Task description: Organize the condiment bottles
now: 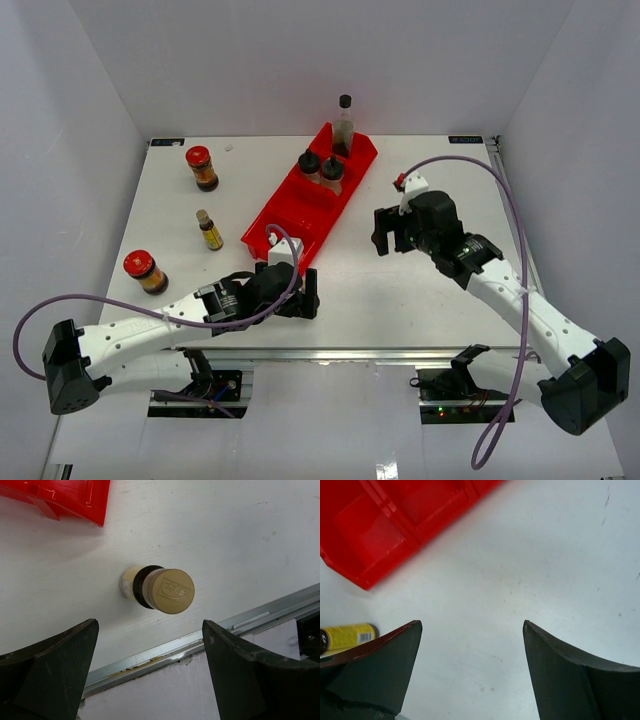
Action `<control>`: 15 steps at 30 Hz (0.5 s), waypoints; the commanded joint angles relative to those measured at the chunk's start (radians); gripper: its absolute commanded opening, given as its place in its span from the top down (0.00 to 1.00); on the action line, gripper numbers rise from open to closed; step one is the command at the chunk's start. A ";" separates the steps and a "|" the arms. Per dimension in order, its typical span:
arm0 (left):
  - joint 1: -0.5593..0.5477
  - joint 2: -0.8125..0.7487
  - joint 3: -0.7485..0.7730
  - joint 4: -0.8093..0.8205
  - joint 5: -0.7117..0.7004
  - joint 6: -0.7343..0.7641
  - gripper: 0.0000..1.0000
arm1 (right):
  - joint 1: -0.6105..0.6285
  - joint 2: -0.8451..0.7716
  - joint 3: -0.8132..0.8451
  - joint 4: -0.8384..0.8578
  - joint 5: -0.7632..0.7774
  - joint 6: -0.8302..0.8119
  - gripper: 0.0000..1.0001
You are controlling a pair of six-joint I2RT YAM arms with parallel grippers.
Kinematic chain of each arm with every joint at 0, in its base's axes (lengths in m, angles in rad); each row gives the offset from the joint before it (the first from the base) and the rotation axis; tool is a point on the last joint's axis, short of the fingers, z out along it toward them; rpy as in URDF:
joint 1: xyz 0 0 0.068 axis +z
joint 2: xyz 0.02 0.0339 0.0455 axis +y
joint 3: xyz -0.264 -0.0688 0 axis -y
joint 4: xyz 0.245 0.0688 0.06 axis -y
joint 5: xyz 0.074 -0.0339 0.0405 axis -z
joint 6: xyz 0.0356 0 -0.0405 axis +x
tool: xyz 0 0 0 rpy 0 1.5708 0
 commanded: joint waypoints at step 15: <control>-0.004 0.206 0.084 0.077 -0.136 -0.014 0.15 | -0.002 -0.210 -0.228 0.159 -0.063 0.006 0.12</control>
